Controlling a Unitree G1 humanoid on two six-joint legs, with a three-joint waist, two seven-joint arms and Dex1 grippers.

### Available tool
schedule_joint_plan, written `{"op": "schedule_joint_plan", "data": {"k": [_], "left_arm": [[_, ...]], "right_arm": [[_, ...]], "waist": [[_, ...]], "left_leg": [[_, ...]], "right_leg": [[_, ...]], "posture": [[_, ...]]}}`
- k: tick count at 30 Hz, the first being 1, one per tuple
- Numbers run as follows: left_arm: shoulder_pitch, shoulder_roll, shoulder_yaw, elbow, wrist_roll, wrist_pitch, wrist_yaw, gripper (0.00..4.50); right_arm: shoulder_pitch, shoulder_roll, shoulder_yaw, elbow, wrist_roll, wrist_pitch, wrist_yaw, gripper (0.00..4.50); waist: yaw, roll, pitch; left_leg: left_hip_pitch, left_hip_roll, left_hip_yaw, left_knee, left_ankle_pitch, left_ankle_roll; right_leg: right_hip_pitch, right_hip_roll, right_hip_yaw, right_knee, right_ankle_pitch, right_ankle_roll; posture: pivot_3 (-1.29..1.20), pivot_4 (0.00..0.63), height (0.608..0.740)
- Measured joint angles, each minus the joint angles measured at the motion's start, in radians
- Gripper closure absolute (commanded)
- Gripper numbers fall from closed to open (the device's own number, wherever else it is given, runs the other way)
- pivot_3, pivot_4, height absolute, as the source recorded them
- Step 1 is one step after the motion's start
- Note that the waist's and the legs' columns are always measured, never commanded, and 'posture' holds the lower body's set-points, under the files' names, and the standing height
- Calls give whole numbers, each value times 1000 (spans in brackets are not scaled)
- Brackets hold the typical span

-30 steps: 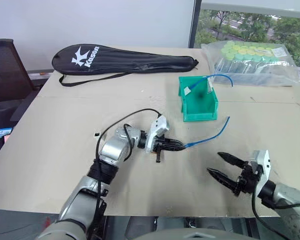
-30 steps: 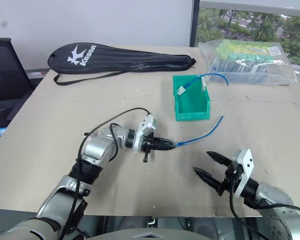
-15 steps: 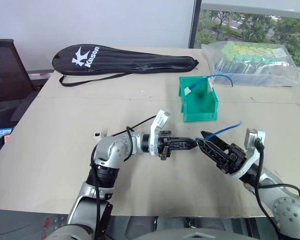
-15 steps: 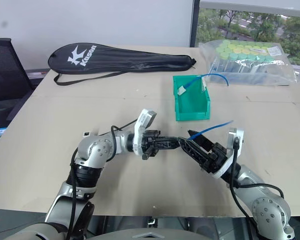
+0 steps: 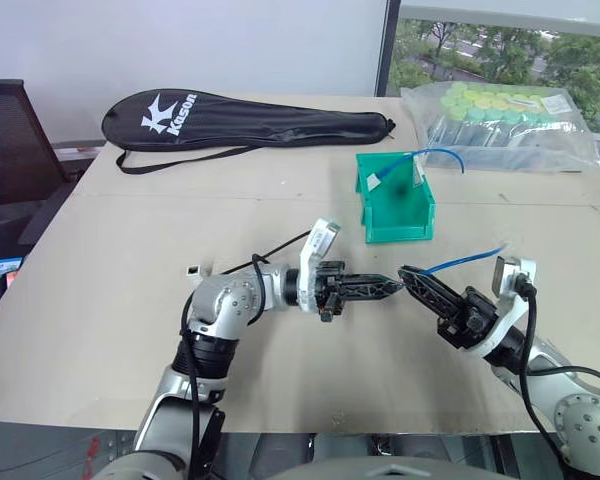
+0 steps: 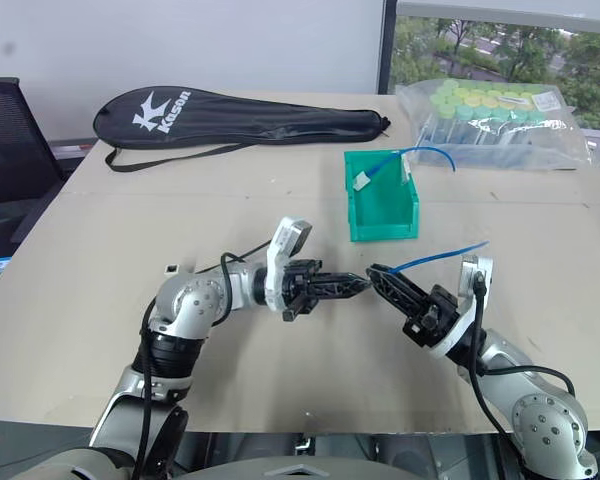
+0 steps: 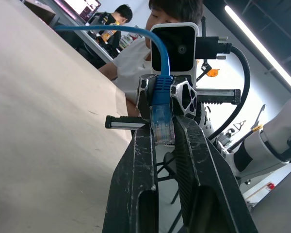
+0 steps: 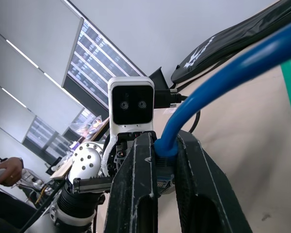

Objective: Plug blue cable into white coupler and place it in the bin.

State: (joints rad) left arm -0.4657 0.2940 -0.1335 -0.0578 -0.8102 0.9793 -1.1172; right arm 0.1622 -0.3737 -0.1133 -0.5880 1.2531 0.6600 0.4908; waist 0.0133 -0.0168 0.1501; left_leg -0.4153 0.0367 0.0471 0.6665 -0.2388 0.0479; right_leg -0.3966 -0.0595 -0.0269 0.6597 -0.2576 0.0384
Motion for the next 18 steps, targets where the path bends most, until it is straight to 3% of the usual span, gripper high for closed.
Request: {"op": "schedule_joint_plan", "data": {"k": [2,3,5,12,18], "left_arm": [[4,0,-3,-1,8,-30,-1,3225],[7,5,-4,-1,25,-55,1,2464],[11,12,-9,-2,39,-73,3,1749],[103,110,-84,-202,293,-355,96,1749],[215,115,36,-447,409,-473,345,1749]], "right_arm": [[-5,-3,1,0,3,1,1,4500],[-7,-4,4,0,6,2,4,4500],[-9,-5,8,-1,8,2,6,4500],[-41,31,-24,62,-126,-113,14,4500],[-108,19,-27,182,-324,-242,108,4500]], "waist": [[0,0,0],[0,0,0],[0,0,0],[1,0,0],[0,1,1]], "left_leg": [[0,0,0,0,0,0],[0,0,0,0,0,0],[0,0,0,0,0,0],[0,0,1,-2,0,0],[0,0,1,-4,0,0]], "right_leg": [[0,0,0,0,0,0],[0,0,0,0,0,-1],[0,0,0,0,0,-1],[-1,-2,1,-2,-1,-2],[-1,-7,1,-2,-1,-2]], "posture": [[0,150,740],[0,150,740],[0,150,740],[0,150,740],[0,150,740]]}}
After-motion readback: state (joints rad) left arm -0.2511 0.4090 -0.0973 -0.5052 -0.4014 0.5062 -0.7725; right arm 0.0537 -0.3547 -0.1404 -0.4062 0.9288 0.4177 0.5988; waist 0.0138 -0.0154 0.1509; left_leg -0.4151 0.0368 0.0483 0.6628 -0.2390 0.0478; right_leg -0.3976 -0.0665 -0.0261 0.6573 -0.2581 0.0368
